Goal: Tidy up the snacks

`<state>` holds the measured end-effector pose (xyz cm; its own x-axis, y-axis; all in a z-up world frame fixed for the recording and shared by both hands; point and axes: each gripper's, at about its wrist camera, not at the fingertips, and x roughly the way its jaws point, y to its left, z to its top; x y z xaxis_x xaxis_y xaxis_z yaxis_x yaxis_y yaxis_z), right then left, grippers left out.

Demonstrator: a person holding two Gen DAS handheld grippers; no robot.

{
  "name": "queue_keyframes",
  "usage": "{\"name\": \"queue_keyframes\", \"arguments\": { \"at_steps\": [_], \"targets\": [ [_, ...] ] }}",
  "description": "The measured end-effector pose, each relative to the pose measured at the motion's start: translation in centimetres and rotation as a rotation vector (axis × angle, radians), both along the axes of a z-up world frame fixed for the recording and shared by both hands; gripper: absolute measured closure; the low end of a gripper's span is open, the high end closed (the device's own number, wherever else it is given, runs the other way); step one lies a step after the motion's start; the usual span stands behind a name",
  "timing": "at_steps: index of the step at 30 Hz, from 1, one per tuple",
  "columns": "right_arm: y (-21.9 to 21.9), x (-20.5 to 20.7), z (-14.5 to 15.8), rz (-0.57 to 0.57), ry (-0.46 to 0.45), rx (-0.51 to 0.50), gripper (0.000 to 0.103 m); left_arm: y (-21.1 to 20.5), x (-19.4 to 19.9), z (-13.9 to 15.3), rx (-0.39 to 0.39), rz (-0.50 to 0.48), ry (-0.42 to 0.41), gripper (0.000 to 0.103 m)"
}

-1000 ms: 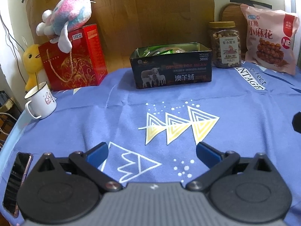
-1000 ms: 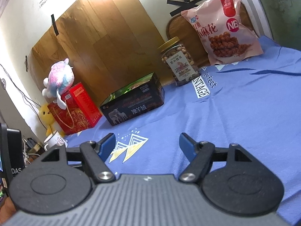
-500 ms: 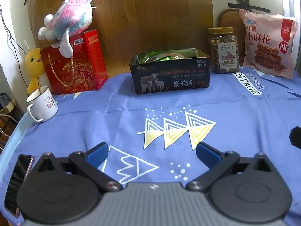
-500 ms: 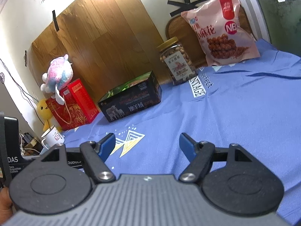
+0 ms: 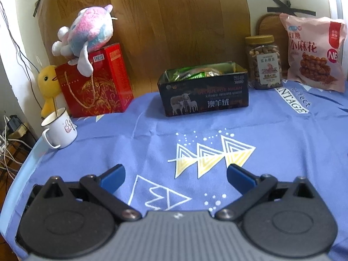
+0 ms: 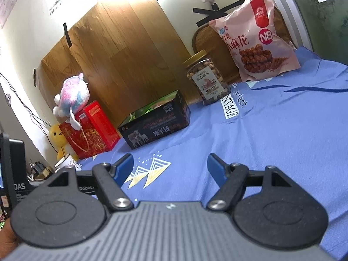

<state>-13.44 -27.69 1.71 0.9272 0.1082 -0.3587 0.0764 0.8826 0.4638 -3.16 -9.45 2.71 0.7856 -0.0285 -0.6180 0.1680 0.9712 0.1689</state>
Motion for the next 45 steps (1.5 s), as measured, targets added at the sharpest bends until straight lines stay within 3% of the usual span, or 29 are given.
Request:
{"name": "queue_keyframes", "arguments": {
  "at_steps": [15,45],
  "targets": [
    [0.0,0.7,-1.1,0.039,-0.005,0.042,0.026,-0.3,-0.1,-0.9,0.086,0.016,0.004,0.0],
    [-0.1,1.2,-1.7,0.055,0.0,0.063,0.026,-0.6,-0.3,-1.3,0.12,0.012,-0.013,0.0]
  ]
}}
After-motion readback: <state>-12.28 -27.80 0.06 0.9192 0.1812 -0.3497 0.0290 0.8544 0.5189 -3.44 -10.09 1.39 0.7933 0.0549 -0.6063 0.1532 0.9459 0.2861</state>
